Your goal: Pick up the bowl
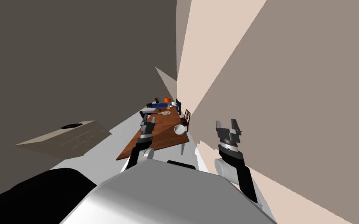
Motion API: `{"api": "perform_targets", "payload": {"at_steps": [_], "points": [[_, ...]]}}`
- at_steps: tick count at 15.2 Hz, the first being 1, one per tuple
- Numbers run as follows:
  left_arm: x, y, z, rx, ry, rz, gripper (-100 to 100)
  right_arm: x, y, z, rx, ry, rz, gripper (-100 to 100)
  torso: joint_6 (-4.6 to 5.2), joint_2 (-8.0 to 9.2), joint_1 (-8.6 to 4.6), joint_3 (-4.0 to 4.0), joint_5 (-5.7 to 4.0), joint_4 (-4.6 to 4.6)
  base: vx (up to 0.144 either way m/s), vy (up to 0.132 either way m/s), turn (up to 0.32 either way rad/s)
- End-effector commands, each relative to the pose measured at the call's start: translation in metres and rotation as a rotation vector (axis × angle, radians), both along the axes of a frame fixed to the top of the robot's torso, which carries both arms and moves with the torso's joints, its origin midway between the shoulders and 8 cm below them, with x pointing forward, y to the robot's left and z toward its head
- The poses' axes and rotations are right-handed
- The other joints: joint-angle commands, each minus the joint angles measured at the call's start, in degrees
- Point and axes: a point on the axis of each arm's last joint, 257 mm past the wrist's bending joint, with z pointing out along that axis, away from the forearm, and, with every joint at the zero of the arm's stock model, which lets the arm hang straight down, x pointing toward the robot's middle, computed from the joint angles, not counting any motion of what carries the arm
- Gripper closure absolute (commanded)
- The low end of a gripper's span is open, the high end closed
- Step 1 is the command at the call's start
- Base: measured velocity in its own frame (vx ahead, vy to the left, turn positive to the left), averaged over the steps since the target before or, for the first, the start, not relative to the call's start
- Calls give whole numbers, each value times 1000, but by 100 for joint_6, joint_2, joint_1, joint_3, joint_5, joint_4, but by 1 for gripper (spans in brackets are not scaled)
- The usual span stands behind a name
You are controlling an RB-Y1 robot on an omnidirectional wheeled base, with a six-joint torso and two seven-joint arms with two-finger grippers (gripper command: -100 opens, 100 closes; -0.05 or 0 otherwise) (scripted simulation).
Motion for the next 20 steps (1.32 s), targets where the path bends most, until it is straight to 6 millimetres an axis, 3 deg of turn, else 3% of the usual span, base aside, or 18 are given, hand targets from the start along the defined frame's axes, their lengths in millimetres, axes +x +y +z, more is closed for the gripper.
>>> {"api": "perform_targets", "payload": {"at_steps": [1, 10, 20], "points": [[5, -3, -3, 33, 22, -19, -100, 0, 0, 0, 0, 0, 0, 0, 0, 0, 0, 0, 0, 0, 2, -5, -7], [46, -5, -45, 153, 202, -67, -100, 0, 0, 0, 0, 0, 0, 0, 1, -7, -13, -4, -2, -2, 8, -29, -20], [91, 19, -105, 199, 428, -45, -100, 0, 0, 0, 0, 0, 0, 0, 0, -8, -14, -5, -3, -2, 11, -37, -25]]}}
